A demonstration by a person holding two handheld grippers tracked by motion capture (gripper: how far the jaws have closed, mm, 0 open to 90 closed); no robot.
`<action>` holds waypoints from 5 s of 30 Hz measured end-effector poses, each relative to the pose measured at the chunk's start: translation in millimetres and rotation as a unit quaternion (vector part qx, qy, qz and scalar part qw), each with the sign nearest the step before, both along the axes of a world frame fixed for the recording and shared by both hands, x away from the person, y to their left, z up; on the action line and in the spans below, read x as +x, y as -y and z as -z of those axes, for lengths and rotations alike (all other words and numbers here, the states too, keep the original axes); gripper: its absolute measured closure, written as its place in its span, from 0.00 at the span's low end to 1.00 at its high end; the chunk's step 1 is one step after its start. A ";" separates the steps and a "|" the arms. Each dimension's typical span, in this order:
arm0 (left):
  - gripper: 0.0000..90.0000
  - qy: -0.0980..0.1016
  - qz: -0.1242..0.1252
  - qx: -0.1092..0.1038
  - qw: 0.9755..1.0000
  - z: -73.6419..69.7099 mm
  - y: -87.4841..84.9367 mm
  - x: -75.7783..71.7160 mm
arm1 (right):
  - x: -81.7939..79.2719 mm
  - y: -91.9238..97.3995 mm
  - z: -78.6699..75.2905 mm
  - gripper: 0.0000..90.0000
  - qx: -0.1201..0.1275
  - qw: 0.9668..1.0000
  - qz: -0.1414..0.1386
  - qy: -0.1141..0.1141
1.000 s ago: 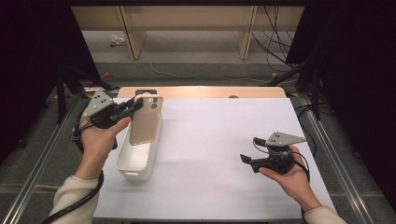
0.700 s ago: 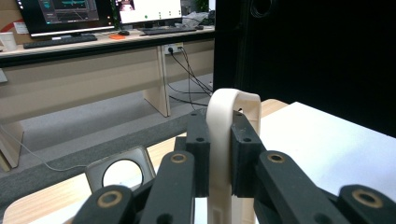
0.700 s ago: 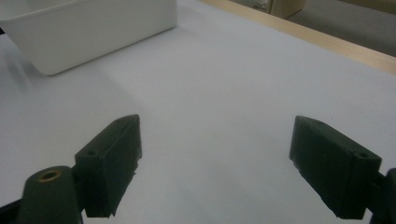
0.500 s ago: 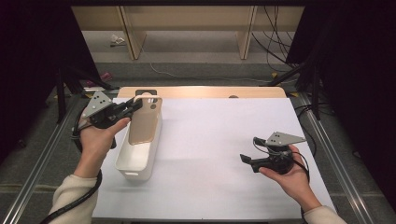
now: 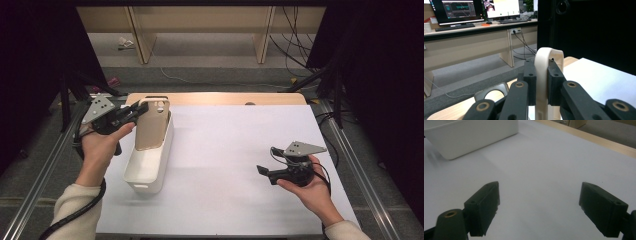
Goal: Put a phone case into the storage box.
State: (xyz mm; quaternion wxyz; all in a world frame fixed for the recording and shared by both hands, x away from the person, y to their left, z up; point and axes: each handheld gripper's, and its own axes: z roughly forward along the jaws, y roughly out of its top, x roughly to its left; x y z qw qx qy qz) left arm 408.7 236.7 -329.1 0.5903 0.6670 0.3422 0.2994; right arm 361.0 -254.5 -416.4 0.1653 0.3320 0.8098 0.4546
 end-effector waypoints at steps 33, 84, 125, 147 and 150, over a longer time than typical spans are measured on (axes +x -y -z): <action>0.89 -0.017 -0.001 -0.021 1.000 36.9 -12.9 56.7 | 1.3 0.2 2.3 0.20 0.001 1.000 0.001 -0.005; 0.89 -0.071 -0.006 -0.023 0.997 87.5 -19.2 91.8 | 2.1 -0.5 4.2 0.20 0.000 1.000 -0.002 -0.011; 0.78 -0.094 -0.059 0.083 0.990 86.7 -17.1 106.2 | 2.4 -0.6 4.6 0.20 0.000 1.000 -0.003 -0.011; 0.16 -0.148 -0.108 0.143 0.973 57.7 -7.4 83.8 | 1.9 -0.5 4.0 0.19 0.001 1.000 -0.002 -0.012; 0.14 -0.147 -0.090 0.121 0.978 52.2 -8.9 65.4 | 2.1 -0.6 4.1 0.19 0.000 1.000 -0.002 -0.012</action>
